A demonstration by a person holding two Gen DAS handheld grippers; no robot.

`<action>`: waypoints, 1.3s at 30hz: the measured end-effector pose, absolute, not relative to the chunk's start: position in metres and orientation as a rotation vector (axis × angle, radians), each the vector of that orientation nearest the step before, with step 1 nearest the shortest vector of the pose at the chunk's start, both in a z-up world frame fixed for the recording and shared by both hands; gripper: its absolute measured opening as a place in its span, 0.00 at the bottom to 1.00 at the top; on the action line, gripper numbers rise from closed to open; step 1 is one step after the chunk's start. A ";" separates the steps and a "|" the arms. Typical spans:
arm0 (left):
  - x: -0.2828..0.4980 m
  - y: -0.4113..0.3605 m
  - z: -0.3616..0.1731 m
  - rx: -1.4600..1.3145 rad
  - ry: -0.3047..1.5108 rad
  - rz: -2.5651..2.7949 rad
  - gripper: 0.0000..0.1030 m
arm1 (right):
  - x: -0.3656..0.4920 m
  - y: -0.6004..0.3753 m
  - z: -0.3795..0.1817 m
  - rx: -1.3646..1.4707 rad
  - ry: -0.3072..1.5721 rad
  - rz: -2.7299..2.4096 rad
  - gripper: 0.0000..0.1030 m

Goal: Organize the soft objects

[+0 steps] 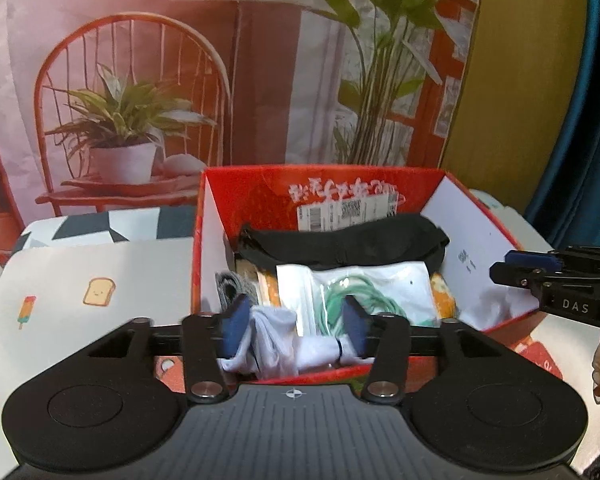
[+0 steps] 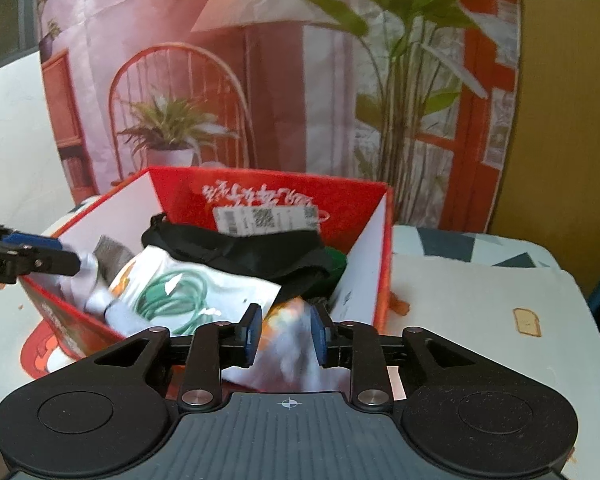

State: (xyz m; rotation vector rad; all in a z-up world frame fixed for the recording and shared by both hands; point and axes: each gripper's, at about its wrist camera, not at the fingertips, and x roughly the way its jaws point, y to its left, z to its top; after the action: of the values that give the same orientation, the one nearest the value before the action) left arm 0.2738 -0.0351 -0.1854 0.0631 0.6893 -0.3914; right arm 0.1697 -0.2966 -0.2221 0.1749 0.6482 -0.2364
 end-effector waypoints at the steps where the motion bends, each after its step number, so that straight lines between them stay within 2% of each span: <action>1: 0.273 -0.034 -0.183 0.055 0.676 -0.384 0.71 | 0.168 -0.297 -0.219 0.168 0.633 -0.250 0.27; 2: 0.273 -0.033 -0.181 0.045 0.665 -0.375 0.80 | 0.168 -0.297 -0.216 0.164 0.622 -0.257 0.32; 4: 0.273 -0.030 -0.176 0.020 0.647 -0.358 0.92 | 0.167 -0.298 -0.211 0.166 0.601 -0.271 0.42; 5: 0.272 -0.029 -0.173 0.010 0.643 -0.351 0.98 | 0.167 -0.298 -0.208 0.168 0.593 -0.276 0.51; 6: 0.271 -0.028 -0.171 -0.001 0.635 -0.348 1.00 | 0.166 -0.299 -0.205 0.173 0.585 -0.277 0.63; 9: 0.268 -0.027 -0.164 -0.015 0.619 -0.330 1.00 | 0.163 -0.301 -0.197 0.197 0.551 -0.282 0.86; 12: 0.264 -0.027 -0.158 -0.017 0.617 -0.298 1.00 | 0.159 -0.303 -0.188 0.225 0.528 -0.291 1.00; 22: 0.229 -0.017 -0.121 -0.027 0.541 -0.215 1.00 | 0.138 -0.296 -0.153 0.330 0.486 -0.298 1.00; 39: 0.128 -0.011 -0.046 0.022 0.413 -0.108 1.00 | 0.074 -0.246 -0.072 0.269 0.452 -0.329 1.00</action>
State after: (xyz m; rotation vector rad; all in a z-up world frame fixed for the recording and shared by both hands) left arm 0.1282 -0.0110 -0.0458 0.0221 0.4129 -0.1082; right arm 0.0744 -0.2459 -0.0719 0.2688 0.4517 -0.3287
